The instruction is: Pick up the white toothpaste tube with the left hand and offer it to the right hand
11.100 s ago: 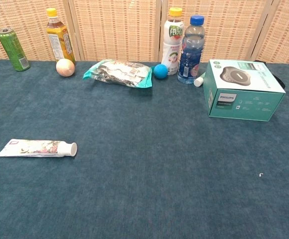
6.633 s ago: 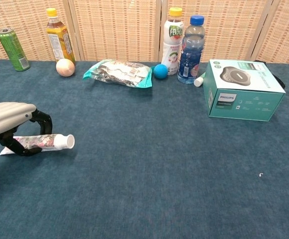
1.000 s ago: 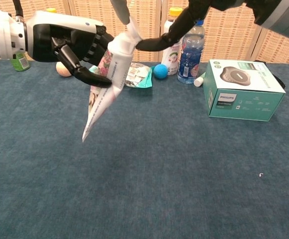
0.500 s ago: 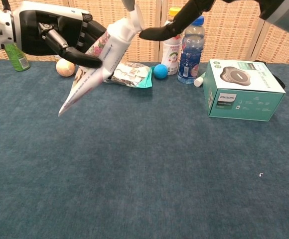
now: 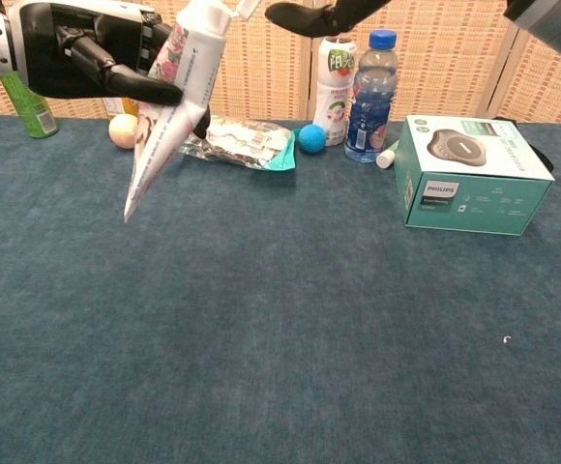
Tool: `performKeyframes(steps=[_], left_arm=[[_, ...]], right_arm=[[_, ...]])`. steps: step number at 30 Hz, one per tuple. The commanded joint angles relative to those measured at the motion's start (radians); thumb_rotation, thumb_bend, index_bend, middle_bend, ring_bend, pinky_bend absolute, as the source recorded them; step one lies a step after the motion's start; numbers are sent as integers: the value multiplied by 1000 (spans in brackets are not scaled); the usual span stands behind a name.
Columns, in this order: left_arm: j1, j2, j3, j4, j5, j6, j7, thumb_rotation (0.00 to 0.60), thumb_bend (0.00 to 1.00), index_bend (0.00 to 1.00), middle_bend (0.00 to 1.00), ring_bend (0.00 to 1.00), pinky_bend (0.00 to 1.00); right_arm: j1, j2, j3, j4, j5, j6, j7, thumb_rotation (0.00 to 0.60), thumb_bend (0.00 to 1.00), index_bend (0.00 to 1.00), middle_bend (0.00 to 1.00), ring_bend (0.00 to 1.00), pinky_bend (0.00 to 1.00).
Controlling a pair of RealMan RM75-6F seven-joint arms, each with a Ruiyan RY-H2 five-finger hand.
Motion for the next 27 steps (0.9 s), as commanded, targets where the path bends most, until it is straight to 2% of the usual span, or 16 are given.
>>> performKeyframes(steps=[1,5,14,17,20,27], left_arm=[[0,4,4,11,1,7,-11,600,362,649,626,364,282],[2,10,8,21,-6,-3,13,600,365,649,626,364,284],[14,3,3,20,-61,-109,353,600,378,651,623,364,284],[27,-13,-9,19,-107,-161,558,600,378,650,622,364,284],[34,-22,-19,11,-146,-198,682,600,378,649,620,364,284],[58,-87,-43,26,-304,-310,1193,600,379,633,615,364,284]], right_arm=[[-3,2,1,0,1,5,-1,600,227,696,353,16,147],[-13,11,4,-7,2,24,3,600,227,695,353,16,147],[-66,84,8,-45,21,70,-1,600,227,696,353,16,146],[-106,133,5,-73,38,95,-10,600,228,692,350,16,144],[-127,159,2,-86,48,102,-16,600,226,661,341,16,140],[-188,212,-7,-109,74,136,-17,600,189,620,331,16,135]])
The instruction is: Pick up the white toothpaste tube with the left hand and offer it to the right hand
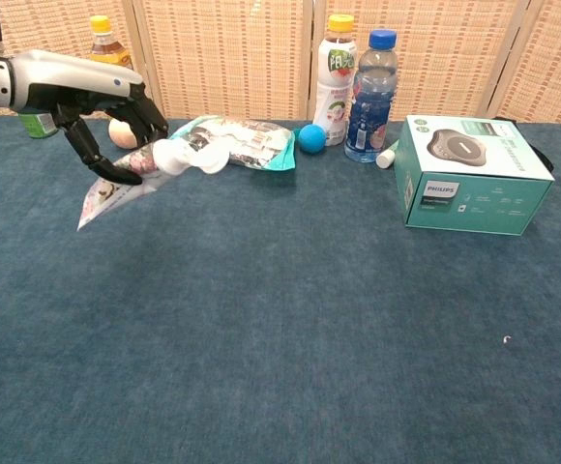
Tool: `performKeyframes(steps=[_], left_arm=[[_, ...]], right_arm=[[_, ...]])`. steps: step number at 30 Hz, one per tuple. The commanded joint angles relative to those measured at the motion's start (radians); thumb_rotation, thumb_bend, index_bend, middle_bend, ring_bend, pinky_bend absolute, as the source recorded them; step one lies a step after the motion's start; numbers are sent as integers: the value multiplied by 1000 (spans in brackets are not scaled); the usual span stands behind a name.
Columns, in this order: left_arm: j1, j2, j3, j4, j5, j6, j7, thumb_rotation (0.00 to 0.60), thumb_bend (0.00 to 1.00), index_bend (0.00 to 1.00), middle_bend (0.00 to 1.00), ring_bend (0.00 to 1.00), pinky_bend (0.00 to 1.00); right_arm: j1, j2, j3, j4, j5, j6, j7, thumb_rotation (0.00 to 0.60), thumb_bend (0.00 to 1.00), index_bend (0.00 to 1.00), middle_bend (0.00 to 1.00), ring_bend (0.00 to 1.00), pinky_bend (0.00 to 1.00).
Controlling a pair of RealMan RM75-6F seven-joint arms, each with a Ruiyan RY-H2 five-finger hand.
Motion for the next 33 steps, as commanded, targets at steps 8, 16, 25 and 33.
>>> performKeyframes(steps=[8,16,25,33], left_arm=[[48,-132,-51,41,-340,-137,683,600,379,604,612,363,283],[59,-172,-56,61,-516,-129,907,600,379,421,460,283,283],[132,-122,-82,-39,-586,-1,945,600,378,266,342,210,283],[375,-56,-122,-160,-472,356,707,600,378,264,337,210,283]], right_arm=[[-43,25,-5,-4,10,26,12,600,182,618,330,16,135],[-66,34,-2,3,17,37,23,600,183,618,330,16,135],[-120,50,-9,18,55,64,33,600,183,618,330,16,134],[-228,119,-76,-6,184,27,63,600,183,451,279,16,134]])
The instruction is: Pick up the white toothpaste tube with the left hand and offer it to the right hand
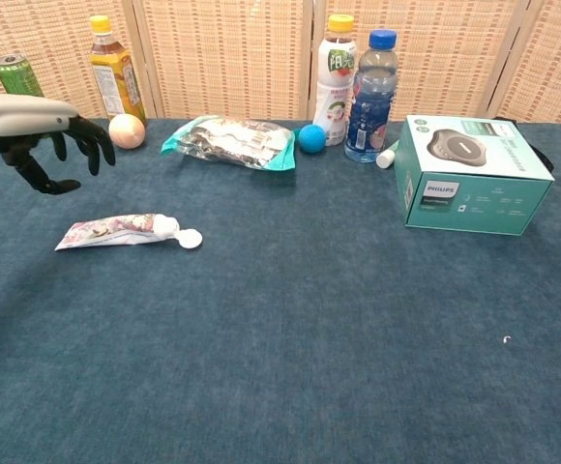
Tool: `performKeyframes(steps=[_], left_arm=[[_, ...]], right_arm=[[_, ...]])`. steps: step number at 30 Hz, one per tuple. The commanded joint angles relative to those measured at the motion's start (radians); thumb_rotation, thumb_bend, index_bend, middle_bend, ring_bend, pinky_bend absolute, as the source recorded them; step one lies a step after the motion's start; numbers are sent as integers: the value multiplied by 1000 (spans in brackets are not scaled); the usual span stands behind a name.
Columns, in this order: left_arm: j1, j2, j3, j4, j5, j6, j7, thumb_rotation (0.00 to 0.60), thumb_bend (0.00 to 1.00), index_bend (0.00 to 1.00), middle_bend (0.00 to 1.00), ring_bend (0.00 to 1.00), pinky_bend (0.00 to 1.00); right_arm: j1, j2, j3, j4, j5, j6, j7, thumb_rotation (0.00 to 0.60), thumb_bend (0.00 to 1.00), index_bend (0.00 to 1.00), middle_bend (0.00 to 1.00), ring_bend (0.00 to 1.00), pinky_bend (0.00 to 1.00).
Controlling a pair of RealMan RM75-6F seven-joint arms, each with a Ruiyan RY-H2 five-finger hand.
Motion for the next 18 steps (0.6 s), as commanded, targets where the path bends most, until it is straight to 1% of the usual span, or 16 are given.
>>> performKeyframes(steps=[1,3,4,7,9,14,18], left_arm=[[173,30,-25,-47,95,245,-163,600,378,264,334,211,284],[238,28,-17,-30,132,337,-198,600,377,264,333,212,284],[264,31,-13,-28,140,367,-207,600,376,264,333,212,284],[341,46,0,-33,157,444,-234,600,372,266,332,212,284],[389,55,9,-40,165,487,-237,600,370,270,332,212,284],[482,65,35,-70,196,566,-215,600,369,279,332,212,284],[521,70,43,-90,220,582,-205,600,368,291,332,212,284]], right_arm=[[-53,48,-41,-30,69,-36,15,600,183,400,262,16,134],[-83,71,-62,-51,111,-55,8,600,170,310,234,16,133],[-95,79,-70,-58,127,-60,6,600,158,260,220,16,133],[-134,97,-94,-76,178,-73,5,600,138,158,194,16,133],[-161,102,-109,-77,202,-72,7,600,127,135,189,16,133],[-216,101,-135,-75,229,-56,25,600,126,134,189,16,133],[-243,94,-146,-76,234,-49,28,600,126,134,189,16,133]])
